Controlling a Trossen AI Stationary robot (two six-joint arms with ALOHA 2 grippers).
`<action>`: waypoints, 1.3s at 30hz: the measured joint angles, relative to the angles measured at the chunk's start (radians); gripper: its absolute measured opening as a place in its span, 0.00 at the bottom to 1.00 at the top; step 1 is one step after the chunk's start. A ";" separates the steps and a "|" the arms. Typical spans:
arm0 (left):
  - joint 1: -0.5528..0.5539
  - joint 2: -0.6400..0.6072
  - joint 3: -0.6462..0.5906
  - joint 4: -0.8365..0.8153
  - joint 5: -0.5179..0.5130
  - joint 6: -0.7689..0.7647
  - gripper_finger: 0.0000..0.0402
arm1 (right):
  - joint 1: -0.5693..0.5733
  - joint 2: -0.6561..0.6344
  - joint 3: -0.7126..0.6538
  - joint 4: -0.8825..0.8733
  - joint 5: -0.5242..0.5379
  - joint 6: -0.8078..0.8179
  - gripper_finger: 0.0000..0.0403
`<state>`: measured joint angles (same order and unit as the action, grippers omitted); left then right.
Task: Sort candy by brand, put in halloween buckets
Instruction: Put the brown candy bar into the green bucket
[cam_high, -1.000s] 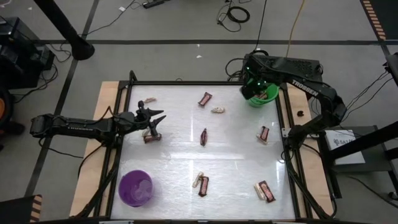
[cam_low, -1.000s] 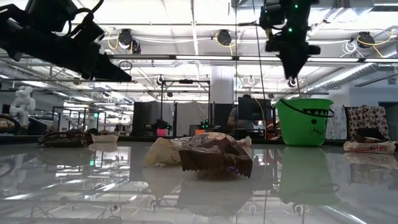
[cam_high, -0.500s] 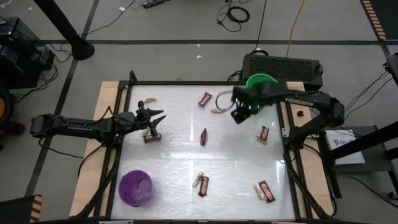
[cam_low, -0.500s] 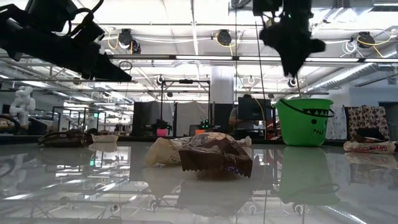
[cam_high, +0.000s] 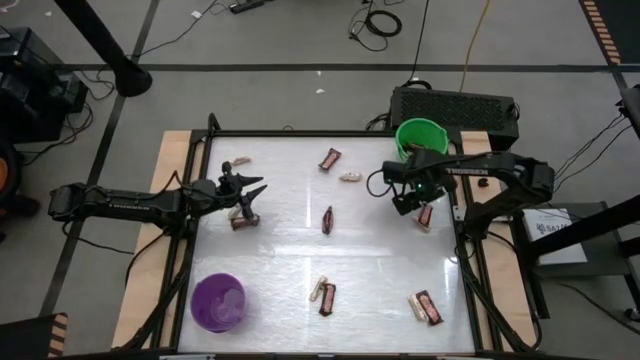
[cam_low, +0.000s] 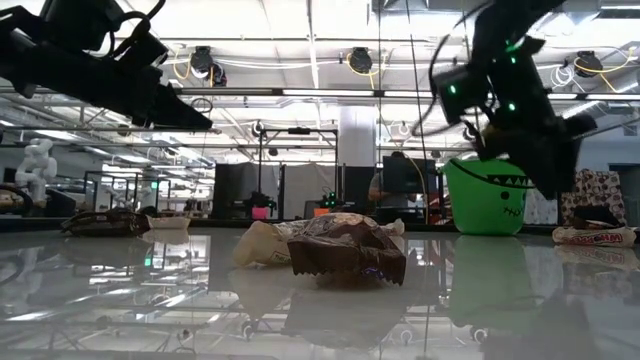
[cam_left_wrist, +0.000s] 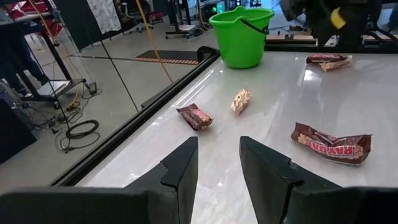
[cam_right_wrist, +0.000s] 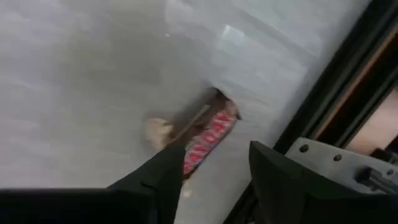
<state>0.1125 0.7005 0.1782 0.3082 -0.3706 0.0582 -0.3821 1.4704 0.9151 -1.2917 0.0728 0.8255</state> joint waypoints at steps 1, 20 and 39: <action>0.000 0.000 0.000 0.000 0.000 0.000 0.32 | -0.014 0.000 -0.015 0.008 0.000 0.000 0.45; 0.000 0.000 0.000 -0.004 0.000 0.000 0.32 | -0.188 -0.003 -0.265 0.269 -0.188 -0.111 0.67; 0.000 0.000 0.000 -0.004 0.000 0.000 0.32 | -0.188 0.001 -0.201 0.246 -0.166 -0.186 0.32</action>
<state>0.1123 0.7006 0.1783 0.3046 -0.3706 0.0582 -0.5700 1.4715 0.7139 -1.0457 -0.0937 0.6399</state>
